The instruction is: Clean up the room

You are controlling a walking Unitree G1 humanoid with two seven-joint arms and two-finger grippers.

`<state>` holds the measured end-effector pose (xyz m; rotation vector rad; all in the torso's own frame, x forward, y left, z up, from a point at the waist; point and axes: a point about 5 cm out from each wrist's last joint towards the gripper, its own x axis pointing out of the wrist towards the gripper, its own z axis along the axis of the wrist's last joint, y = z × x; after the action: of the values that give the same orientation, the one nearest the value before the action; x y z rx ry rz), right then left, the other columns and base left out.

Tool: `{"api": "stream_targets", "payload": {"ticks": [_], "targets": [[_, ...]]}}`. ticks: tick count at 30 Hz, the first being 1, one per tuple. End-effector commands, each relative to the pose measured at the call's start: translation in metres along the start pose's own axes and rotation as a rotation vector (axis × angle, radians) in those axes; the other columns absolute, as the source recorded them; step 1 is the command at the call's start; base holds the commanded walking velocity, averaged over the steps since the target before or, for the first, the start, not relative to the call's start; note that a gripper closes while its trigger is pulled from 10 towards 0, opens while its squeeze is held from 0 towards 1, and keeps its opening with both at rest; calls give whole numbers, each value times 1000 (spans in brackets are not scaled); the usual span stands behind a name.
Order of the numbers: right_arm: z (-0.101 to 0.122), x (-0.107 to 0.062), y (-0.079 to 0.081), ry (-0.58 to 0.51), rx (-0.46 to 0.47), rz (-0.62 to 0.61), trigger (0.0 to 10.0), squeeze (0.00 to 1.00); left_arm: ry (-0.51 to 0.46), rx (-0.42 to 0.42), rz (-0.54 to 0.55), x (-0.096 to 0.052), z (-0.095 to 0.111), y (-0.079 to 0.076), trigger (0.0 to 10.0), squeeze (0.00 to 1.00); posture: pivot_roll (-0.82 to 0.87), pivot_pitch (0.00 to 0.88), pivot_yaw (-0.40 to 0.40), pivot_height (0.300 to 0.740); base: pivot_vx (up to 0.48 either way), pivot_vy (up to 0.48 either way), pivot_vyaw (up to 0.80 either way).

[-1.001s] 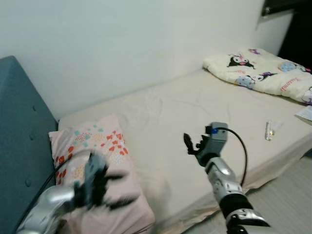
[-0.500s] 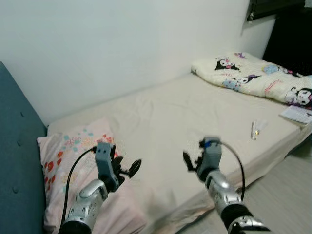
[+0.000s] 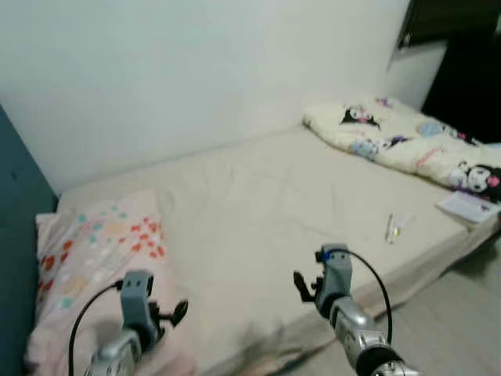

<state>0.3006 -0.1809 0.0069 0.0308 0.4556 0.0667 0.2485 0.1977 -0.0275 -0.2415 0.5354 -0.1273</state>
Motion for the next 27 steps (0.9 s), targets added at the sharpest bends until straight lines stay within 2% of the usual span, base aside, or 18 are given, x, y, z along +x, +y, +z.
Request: {"api": "stream_targets", "payload": {"ticks": [1, 3, 4, 7, 10, 22, 27], "targets": [[-4, -1, -3, 15, -23, -11, 10000, 0, 24, -15, 29, -2, -7, 3, 10000, 0, -181, 13, 20, 740, 0, -465, 0], [-5, -2, -4, 18, -27, -9, 10000, 0, 44, -36, 55, -5, -13, 7, 10000, 0, -181, 13, 18, 740, 0, -465, 0], [-7, -4, -6, 15, -41, -7, 10000, 0, 80, -54, 89, -9, -22, 13, 10000, 0, -180, 14, 17, 740, 0, -465, 0], [-7, -4, -8, 12, -46, -3, 10000, 0, 96, -56, 100, -11, -26, 15, 10000, 0, -181, 14, 17, 740, 0, -465, 0], [-4, -5, -11, -13, -45, -2, 10000, 0, 147, -53, 111, -18, -39, 19, 10000, 0, -190, 17, 23, 740, 0, -465, 800], [9, -1, -12, -62, -25, -18, 10000, 0, 124, -58, 81, -14, -34, 15, 10000, 0, -181, 21, 15, 740, 0, -465, 800], [8, -1, -12, -41, -68, -12, 10000, 0, 123, -56, 77, -13, -34, 14, 10000, 0, -181, 13, 11, 740, 0, -465, 798]]}}
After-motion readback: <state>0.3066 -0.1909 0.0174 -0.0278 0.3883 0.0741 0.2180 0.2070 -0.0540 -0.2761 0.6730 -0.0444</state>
